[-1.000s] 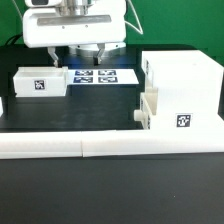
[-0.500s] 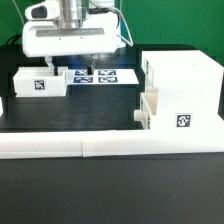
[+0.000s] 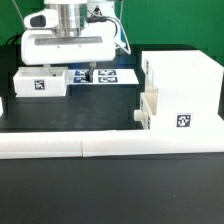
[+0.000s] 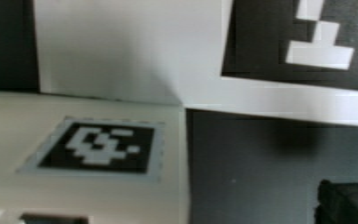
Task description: Assemble drawer
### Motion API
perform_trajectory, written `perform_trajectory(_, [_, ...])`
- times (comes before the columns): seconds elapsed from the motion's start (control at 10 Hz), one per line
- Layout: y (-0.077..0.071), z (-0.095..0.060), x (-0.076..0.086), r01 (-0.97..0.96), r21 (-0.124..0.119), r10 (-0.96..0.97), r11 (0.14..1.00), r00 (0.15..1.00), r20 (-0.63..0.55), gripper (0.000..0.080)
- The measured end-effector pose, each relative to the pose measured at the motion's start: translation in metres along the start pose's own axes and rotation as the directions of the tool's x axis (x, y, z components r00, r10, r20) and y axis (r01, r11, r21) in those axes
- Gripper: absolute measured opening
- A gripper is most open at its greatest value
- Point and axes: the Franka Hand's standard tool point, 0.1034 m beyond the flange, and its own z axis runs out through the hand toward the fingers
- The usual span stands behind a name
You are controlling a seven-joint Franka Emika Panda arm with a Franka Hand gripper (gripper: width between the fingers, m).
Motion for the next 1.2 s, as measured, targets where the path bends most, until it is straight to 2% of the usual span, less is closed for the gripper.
perform_trajectory(0.3, [-0.0005,0.0020,-0.0050,0.000,-0.002,0.000,1.000,1.000,0.000,0.0648])
perform_trajectory(0.5, [-0.0020,0.0023,-0.0055,0.003,-0.001,-0.003,1.000,1.000,0.001,0.0397])
perform_trajectory(0.6, [-0.0014,0.0022,-0.0055,0.004,-0.002,-0.004,1.000,1.000,0.001,0.0397])
perform_trajectory(0.7, [-0.0012,0.0020,-0.0046,0.005,-0.002,-0.005,1.000,1.000,0.000,0.0196])
perform_trajectory(0.8, [-0.0011,0.0019,-0.0043,0.005,-0.002,-0.005,1.000,1.000,-0.001,0.0072])
perform_trajectory(1.2, [-0.0010,0.0019,-0.0035,0.007,-0.002,-0.007,1.000,1.000,-0.002,0.0042])
